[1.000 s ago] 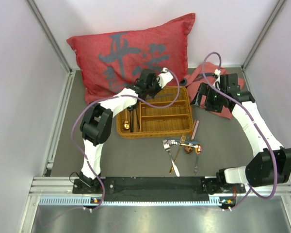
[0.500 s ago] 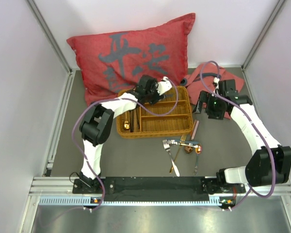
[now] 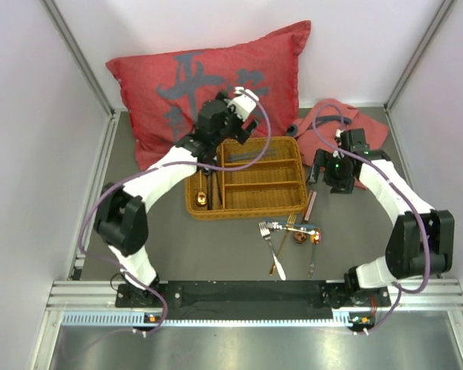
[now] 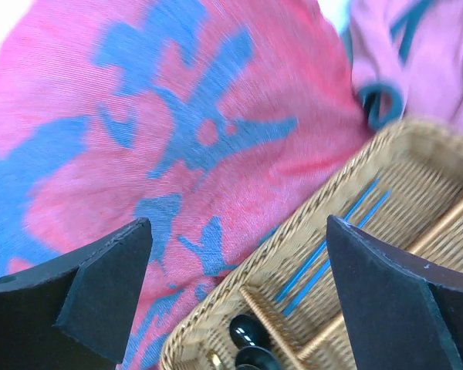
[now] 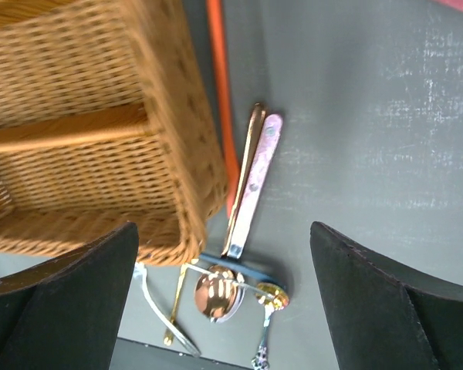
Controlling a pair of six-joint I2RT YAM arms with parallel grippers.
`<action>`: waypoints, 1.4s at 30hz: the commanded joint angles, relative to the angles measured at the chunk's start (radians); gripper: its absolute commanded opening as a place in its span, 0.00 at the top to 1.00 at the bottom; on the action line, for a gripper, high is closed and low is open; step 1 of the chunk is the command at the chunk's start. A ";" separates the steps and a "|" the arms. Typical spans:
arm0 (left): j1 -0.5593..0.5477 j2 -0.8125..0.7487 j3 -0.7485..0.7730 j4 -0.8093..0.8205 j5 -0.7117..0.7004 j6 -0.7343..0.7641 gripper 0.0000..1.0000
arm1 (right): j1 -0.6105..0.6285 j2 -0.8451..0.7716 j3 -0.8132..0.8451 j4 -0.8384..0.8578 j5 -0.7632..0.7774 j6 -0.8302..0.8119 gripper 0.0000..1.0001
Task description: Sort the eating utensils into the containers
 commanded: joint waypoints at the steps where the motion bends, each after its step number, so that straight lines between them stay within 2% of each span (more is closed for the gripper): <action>1: 0.006 -0.115 0.026 -0.059 -0.047 -0.223 0.02 | -0.002 0.059 -0.009 0.063 0.029 0.019 0.10; 2: 0.008 -0.133 0.042 -0.127 -0.050 -0.246 0.02 | -0.005 0.068 -0.015 0.073 0.032 0.022 0.10; 5: 0.009 -0.185 0.026 -0.194 -0.027 -0.325 0.02 | -0.005 0.097 -0.026 0.092 0.047 0.030 0.16; 10: 0.012 -0.250 -0.030 -0.221 0.065 -0.392 0.02 | -0.005 0.148 -0.035 0.126 0.061 0.034 0.24; 17: 0.014 -0.257 -0.061 -0.275 0.108 -0.408 0.02 | -0.005 0.205 -0.054 0.165 0.086 0.048 0.36; 22: 0.014 -0.262 -0.081 -0.281 0.116 -0.443 0.02 | -0.005 0.187 -0.069 0.193 0.064 0.057 0.40; 27: 0.014 -0.254 -0.092 -0.289 0.111 -0.447 0.02 | -0.007 0.066 -0.091 0.233 0.003 0.077 0.39; 31: 0.014 -0.248 -0.096 -0.297 0.125 -0.455 0.02 | -0.010 0.018 -0.072 0.190 0.047 0.080 0.37; 36: 0.015 -0.247 -0.106 -0.304 0.134 -0.470 0.02 | -0.034 0.033 -0.089 0.190 0.081 0.076 0.37; 39: 0.015 -0.250 -0.107 -0.313 0.139 -0.478 0.02 | -0.036 0.093 -0.094 0.175 0.124 0.068 0.37; 42: 0.015 -0.254 -0.109 -0.321 0.139 -0.481 0.02 | -0.038 0.156 -0.103 0.184 0.104 0.070 0.38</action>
